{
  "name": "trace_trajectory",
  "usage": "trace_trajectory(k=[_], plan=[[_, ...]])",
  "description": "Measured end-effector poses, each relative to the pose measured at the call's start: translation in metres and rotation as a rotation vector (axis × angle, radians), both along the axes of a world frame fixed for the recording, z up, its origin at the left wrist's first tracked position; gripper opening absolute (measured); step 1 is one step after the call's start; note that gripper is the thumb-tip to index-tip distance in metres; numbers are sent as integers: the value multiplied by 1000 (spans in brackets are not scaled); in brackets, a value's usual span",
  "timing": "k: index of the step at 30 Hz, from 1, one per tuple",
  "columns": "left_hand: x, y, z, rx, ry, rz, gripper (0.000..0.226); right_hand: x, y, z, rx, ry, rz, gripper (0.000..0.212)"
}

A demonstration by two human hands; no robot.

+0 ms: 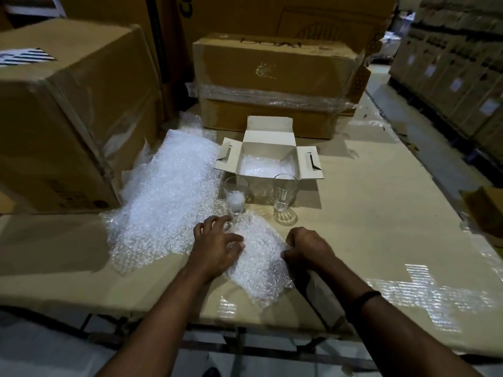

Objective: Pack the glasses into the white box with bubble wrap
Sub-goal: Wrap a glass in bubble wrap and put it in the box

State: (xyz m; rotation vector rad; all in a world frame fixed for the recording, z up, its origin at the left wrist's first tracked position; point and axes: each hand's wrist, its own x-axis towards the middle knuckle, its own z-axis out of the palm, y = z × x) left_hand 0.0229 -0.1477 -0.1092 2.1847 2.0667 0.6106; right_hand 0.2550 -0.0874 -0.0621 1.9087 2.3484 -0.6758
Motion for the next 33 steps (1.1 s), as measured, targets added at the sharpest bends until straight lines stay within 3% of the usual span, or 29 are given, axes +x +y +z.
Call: trace_trajectory(k=[2,6,10,12,14,15,18,20,22,24,28,30,33], plan=[[5,0,3,42,-11,-11,42,0,9,5,37,115,-49,9],[17,3,1,44,75,-126,38,10,20,18,174,267,-108,20],[27,7,2,-16,83,-119,45,16,16,26,268,355,15,29],[29,8,4,9,18,-67,46,15,10,21,287,308,102,49],[27,7,8,107,-89,38,33,13,4,13,470,156,208,51],[27,6,10,176,-133,90,29,13,2,10,582,87,266,52],[28,2,15,328,-165,126,51,14,-4,6,728,5,458,34],[28,1,16,330,-102,35,58,19,-8,1,656,-14,630,21],[23,2,11,247,-66,-59,46,23,-12,-3,473,-47,709,28],[16,1,3,156,-67,-112,32,24,-13,-2,366,-62,659,37],[15,-1,2,162,-151,-153,29,14,-6,5,447,-37,512,36],[17,1,5,189,-173,-94,30,5,-5,2,398,-127,452,34],[15,7,1,63,-109,-67,30,-4,-3,-2,308,-252,405,33]])
